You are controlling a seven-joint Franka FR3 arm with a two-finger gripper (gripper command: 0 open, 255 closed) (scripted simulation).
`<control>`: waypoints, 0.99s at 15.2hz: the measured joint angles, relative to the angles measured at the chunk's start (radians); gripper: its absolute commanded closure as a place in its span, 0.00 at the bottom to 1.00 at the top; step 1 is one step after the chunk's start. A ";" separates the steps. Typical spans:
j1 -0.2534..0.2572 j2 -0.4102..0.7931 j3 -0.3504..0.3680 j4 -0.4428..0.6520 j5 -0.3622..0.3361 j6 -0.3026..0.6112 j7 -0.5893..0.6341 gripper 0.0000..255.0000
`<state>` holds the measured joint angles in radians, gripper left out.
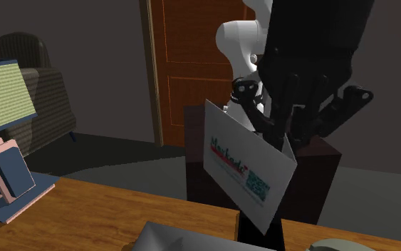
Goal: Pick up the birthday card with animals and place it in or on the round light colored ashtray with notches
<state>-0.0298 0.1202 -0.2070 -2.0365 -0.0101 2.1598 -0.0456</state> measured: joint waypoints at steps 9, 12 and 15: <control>0.113 0.067 0.084 0.132 -0.003 -0.070 0.199 1.00; 0.147 0.113 0.108 0.205 -0.002 -0.099 0.256 1.00; 0.182 0.167 0.130 0.289 -0.003 -0.131 0.315 1.00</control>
<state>0.1527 0.2870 -0.0768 -1.7480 -0.0132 2.0291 0.2694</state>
